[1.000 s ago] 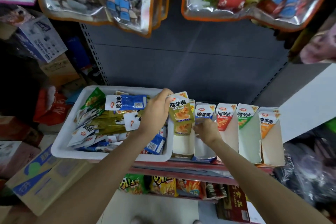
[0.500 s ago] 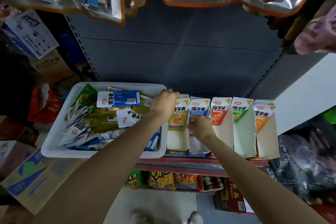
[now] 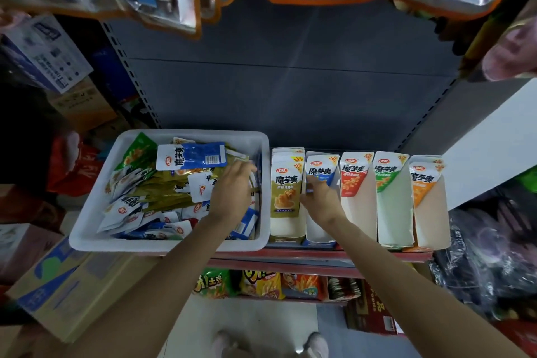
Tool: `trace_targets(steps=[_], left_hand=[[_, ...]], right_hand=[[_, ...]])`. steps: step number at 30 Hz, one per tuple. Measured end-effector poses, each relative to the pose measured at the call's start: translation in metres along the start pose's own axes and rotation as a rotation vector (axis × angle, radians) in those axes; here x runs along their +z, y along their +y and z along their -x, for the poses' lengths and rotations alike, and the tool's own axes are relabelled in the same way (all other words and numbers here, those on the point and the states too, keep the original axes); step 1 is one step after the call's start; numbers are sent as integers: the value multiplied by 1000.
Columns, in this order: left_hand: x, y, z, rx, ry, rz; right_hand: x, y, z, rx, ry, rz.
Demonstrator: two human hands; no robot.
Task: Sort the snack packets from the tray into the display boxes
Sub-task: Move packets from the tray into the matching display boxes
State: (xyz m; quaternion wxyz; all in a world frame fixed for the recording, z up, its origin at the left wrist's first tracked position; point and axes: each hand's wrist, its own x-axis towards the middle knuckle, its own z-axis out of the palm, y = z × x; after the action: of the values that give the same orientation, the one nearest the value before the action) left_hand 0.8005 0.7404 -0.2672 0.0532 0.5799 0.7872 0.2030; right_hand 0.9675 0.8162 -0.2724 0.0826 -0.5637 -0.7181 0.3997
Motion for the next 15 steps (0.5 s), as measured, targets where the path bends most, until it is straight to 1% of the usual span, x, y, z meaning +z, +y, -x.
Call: trace_targets(steps=[4, 7, 10, 15], left_hand=[[-4, -25, 3, -34, -309, -125], [-5, -36, 3, -20, -414, -269], [-7, -39, 2, 53, -381, -359], [-13, -23, 0, 184, -143, -353]], right_hand=[[4, -4, 1, -5, -1, 63], [4, -6, 2, -3, 4, 83], [3, -6, 2, 3, 3, 97], [4, -9, 5, 23, 5, 75]])
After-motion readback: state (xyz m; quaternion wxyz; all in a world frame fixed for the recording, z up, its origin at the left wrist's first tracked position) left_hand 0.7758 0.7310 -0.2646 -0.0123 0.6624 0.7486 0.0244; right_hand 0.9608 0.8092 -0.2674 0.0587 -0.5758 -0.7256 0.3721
